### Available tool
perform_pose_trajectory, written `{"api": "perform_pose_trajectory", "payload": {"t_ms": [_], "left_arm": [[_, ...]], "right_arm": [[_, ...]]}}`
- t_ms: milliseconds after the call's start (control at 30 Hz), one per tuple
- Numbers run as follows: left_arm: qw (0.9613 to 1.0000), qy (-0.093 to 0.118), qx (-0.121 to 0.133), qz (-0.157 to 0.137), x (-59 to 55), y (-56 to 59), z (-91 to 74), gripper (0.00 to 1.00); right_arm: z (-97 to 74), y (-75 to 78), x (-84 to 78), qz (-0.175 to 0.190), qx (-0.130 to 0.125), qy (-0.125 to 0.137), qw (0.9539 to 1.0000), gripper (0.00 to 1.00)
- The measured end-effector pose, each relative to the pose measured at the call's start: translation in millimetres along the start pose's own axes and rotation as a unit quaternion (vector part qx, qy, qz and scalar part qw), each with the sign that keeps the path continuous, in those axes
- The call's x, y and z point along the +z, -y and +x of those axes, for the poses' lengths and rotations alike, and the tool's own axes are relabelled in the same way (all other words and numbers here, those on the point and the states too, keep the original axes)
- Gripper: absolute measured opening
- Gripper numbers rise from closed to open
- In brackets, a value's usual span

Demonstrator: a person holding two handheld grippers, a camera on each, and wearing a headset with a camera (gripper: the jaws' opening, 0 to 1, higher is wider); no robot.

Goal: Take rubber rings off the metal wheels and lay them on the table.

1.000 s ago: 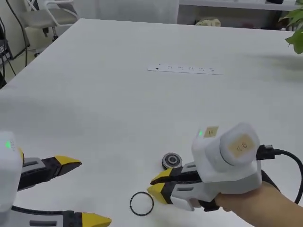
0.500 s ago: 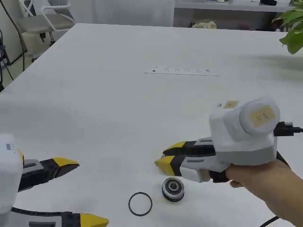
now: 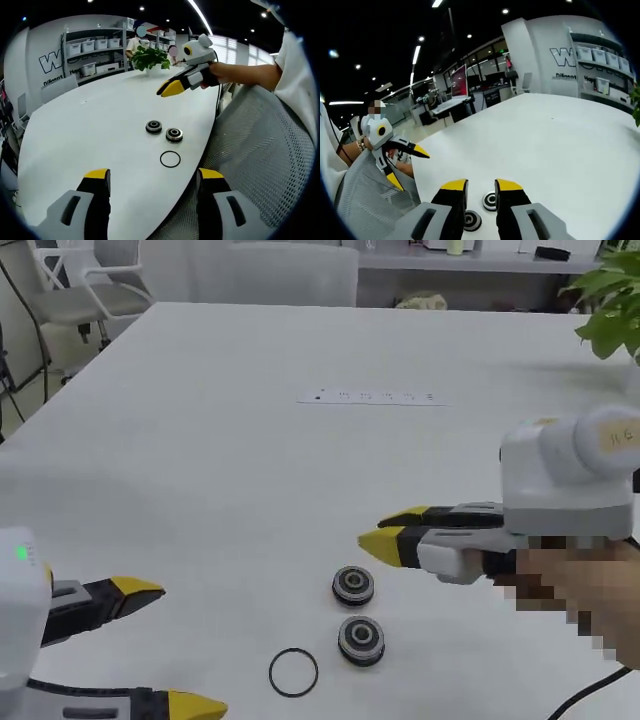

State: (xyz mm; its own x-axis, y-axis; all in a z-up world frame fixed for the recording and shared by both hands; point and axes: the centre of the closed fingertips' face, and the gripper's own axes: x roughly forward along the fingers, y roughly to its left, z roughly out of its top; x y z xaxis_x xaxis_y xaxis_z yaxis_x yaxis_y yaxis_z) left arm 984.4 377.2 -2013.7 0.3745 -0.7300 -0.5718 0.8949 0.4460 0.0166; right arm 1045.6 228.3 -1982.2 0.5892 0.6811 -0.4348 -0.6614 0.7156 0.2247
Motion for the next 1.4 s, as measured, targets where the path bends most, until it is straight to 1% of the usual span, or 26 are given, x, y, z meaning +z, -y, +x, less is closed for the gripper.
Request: {"api": "perform_pose_trajectory", "payload": {"t_ms": [100,200,367,433,467,500,533,567,600,633,667,733,767,833,867,933,967,1000,1033,1167,1200,1267,1300,1333,1367,1400], "left_arm": [[1.0,0.0,0.0,-0.001,-0.3,0.0,-0.2,0.67],[1.0,-0.002,0.001,0.001,-0.9,-0.4,-0.4,0.67],[0.9999,0.011,0.001,-0.01,2.3,-1.1,-1.4,0.67],[0.9998,0.015,-0.002,-0.011,3.6,-0.7,-1.2,0.67],[0.9992,0.031,-0.009,-0.022,8.5,0.8,-0.7,0.67],[0.9989,0.036,-0.013,-0.029,9.8,1.7,-0.7,0.67],[0.9984,0.039,-0.015,-0.039,10.8,0.9,-1.1,0.67],[0.9986,0.036,-0.012,-0.036,10.0,-1.1,-1.0,0.67],[0.999,0.032,-0.008,-0.03,9.2,-2.0,-0.4,0.67],[0.9994,0.029,-0.006,-0.021,8.8,-3.1,-0.2,0.67],[0.9995,0.026,-0.008,-0.014,9.4,-2.5,0.5,0.67],[0.9995,0.027,-0.014,-0.012,13.5,-0.5,1.0,0.67],[0.9994,0.028,-0.016,-0.011,16.0,0.4,1.0,0.67],[0.9992,0.033,-0.023,-0.004,24.1,2.5,1.0,0.68],[0.9989,0.039,-0.027,0.001,30.8,3.6,1.0,0.68],[0.9983,0.047,-0.034,0.009,40.4,5.3,1.1,0.68],[0.9977,0.052,-0.04,0.018,47.8,6.8,1.5,0.68],[0.9975,0.054,-0.042,0.022,50.3,7.2,1.7,0.68],[0.9969,0.057,-0.044,0.034,57.6,7.5,2.7,0.68],[0.9944,0.066,-0.047,0.068,81.2,6.4,10.7,0.68],[0.9933,0.072,-0.05,0.076,88.9,6.5,14.2,0.67],[0.9921,0.079,-0.053,0.082,98.1,7.6,20.1,0.67],[0.9911,0.084,-0.057,0.087,104.5,10.2,25.2,0.66],[0.9894,0.09,-0.066,0.092,109.0,14.7,29.4,0.66],[0.9867,0.097,-0.083,0.1,113.9,22.2,34.7,0.66],[0.9854,0.099,-0.091,0.105,116.3,26.0,38.4,0.66]], "right_arm": [[-2.5,-2.4,-1.5,-0.001,0.008,-0.005,1.0,0.21],[-5.0,-4.1,-0.8,-0.009,0.011,-0.004,0.9999,0.22],[-7.7,-6.9,-5.0,-0.024,0.026,-0.016,0.9992,0.24],[-9.0,-10.9,-12.7,-0.042,0.042,-0.032,0.9977,0.25],[-9.6,-14.8,-20.7,-0.045,0.056,-0.049,0.9962,0.27],[-9.9,-16.2,-24.8,-0.049,0.062,-0.055,0.9953,0.29],[-10.2,-17.1,-29.3,-0.053,0.066,-0.061,0.9945,0.3],[-10.9,-17.5,-33.8,-0.056,0.069,-0.069,0.9936,0.31],[-11.3,-16.9,-39.4,-0.06,0.07,-0.078,0.9927,0.31],[-11.1,-15.2,-42.1,-0.062,0.066,-0.082,0.9925,0.31],[-11.3,-12.9,-47.5,-0.07,0.063,-0.095,0.9911,0.31],[-10.6,-11.1,-53.0,-0.085,0.061,-0.107,0.9887,0.32],[-10.5,-9.8,-57.5,-0.097,0.062,-0.116,0.9866,0.32],[-10.0,-11.6,-63.4,-0.108,0.068,-0.126,0.9838,0.32],[-9.8,-12.5,-65.7,-0.11,0.07,-0.13,0.9828,0.32],[-9.3,-13.2,-71.9,-0.117,0.076,-0.143,0.9798,0.32],[-9.3,-14.3,-76.1,-0.123,0.079,-0.154,0.9772,0.32],[-9.0,-14.8,-78.3,-0.128,0.08,-0.158,0.9758,0.32],[-8.9,-14.5,-81.8,-0.133,0.083,-0.164,0.974,0.32],[-8.1,-16.3,-87.7,-0.141,0.09,-0.177,0.9699,0.32],[-8.2,-16.3,-88.7,-0.143,0.091,-0.18,0.9689,0.32],[-8.0,-16.9,-90.4,-0.141,0.095,-0.183,0.9684,0.32],[-7.7,-18.4,-92.0,-0.135,0.099,-0.184,0.9684,0.32],[-7.3,-19.2,-93.9,-0.134,0.102,-0.187,0.9678,0.32],[-7.4,-19.7,-95.6,-0.136,0.104,-0.19,0.9668,0.32],[-7.2,-19.3,-97.2,-0.138,0.104,-0.193,0.9659,0.32]]}}
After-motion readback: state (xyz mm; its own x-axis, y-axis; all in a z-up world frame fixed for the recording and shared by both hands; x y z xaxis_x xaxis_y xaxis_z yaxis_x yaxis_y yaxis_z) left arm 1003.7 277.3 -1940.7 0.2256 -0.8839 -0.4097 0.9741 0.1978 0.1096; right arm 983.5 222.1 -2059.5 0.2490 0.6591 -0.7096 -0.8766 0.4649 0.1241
